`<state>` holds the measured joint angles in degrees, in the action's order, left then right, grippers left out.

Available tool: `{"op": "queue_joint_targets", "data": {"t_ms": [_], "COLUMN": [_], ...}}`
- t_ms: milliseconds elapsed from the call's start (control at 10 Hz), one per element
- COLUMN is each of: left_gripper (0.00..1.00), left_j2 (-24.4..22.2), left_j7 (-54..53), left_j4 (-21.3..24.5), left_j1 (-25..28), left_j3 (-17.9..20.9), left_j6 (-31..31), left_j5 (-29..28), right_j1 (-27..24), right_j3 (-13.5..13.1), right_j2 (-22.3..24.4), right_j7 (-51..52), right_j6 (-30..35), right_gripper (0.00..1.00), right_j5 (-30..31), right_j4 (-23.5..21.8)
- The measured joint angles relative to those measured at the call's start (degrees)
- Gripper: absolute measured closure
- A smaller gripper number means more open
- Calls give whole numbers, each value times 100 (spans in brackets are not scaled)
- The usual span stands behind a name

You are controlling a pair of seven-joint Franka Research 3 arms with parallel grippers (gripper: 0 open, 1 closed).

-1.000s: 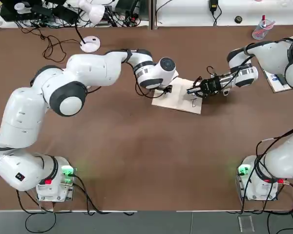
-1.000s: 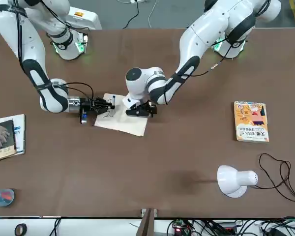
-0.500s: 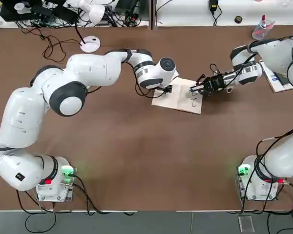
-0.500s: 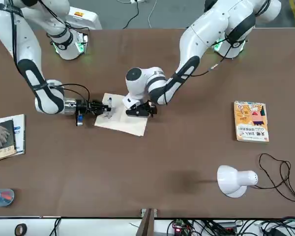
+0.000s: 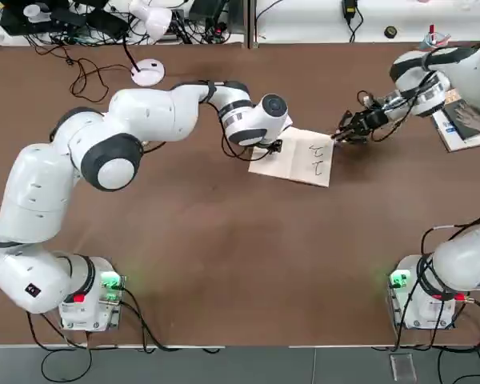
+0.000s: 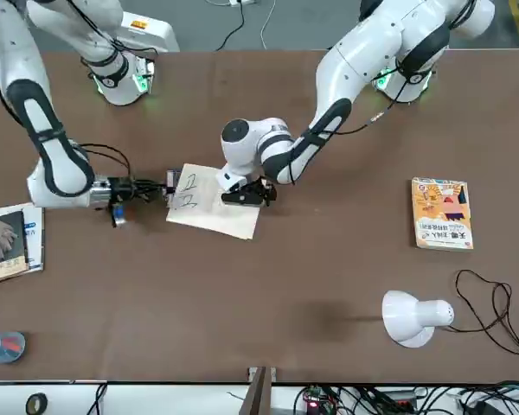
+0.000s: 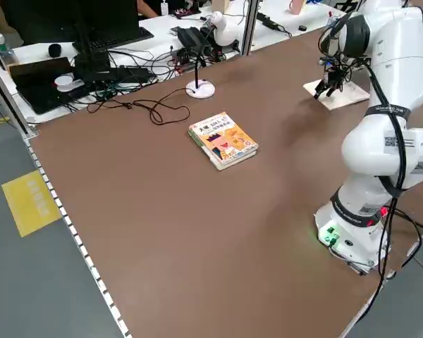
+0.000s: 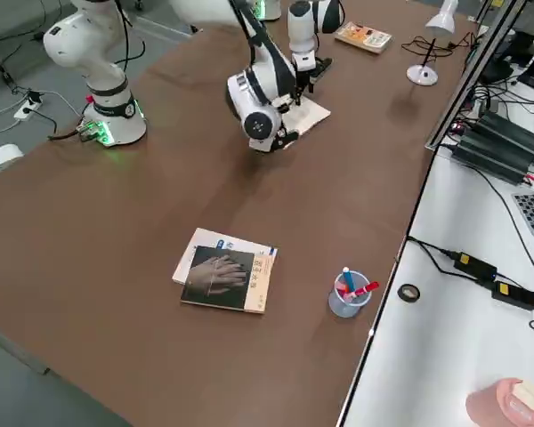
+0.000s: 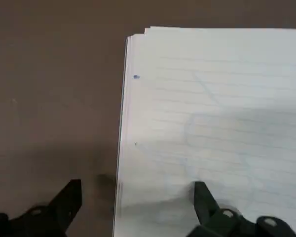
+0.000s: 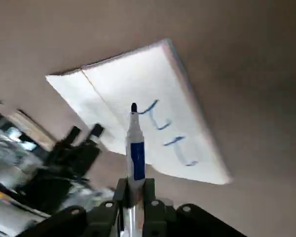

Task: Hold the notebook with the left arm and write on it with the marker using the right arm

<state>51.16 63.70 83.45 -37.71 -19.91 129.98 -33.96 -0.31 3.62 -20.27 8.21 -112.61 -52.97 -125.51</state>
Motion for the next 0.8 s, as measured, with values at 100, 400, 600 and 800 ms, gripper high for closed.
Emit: {"op": "queue_joint_targets", "data": {"t_ms": [100, 400, 600, 800], "left_gripper": [0, 0, 0, 0], "left_j2": [0, 0, 0, -1], "left_j7": [0, 0, 0, 0], "left_j4": [0, 1, 0, -1], "left_j1": [0, 1, 1, 1], "left_j3": [0, 0, 0, 0], "left_j6": [1, 2, 6, 16], "left_j5": [0, 0, 0, 0], "right_j1": [-165, -586, -828, -1011], "right_j3": [-7, -32, -39, -45], "right_j2": [138, 393, 448, 450], "right_j7": [371, 1359, 2066, 2615], "right_j6": [0, -143, -448, -947], "right_gripper": [84, 84, 84, 84], "right_j5": [458, 1736, 2284, 2726], "right_j4": [5, 1, -11, -53]}}
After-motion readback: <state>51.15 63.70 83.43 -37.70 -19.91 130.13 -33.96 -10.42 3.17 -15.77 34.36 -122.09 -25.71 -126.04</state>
